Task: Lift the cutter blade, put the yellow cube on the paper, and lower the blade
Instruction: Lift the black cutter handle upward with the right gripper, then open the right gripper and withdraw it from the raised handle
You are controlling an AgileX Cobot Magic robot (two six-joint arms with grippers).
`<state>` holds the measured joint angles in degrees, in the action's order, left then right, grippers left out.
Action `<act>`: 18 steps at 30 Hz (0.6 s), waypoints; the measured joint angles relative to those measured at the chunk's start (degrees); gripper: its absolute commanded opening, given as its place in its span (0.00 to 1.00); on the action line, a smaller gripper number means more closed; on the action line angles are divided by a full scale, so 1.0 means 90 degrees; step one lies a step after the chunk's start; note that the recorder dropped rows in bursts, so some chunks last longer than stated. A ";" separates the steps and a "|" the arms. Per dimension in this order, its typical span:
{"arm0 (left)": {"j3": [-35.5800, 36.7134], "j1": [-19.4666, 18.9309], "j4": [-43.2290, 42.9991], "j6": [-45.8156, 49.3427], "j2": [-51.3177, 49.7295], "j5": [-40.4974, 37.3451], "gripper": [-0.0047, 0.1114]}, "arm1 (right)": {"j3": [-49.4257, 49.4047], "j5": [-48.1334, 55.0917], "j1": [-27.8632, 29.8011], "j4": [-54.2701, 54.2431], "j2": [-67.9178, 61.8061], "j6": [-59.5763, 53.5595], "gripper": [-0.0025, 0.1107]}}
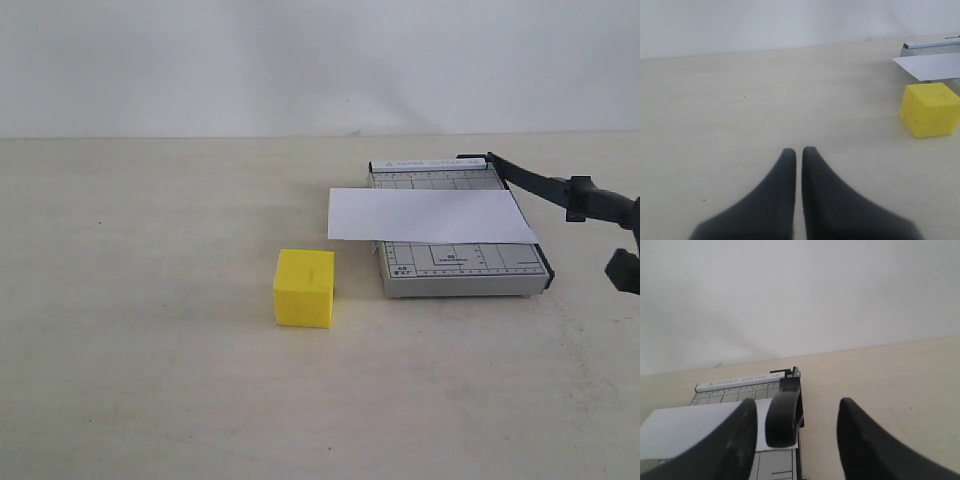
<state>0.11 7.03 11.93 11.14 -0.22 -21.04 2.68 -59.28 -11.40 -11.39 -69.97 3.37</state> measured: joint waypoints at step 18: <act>0.0000 0.0000 0.2866 -0.0019 0.0000 0.0635 0.08 | -0.0249 -0.0635 0.0000 0.2491 0.1539 -0.0689 0.02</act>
<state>0.11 7.03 37.72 10.97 -0.22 -15.32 0.44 -64.99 -11.40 11.04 -56.13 -2.83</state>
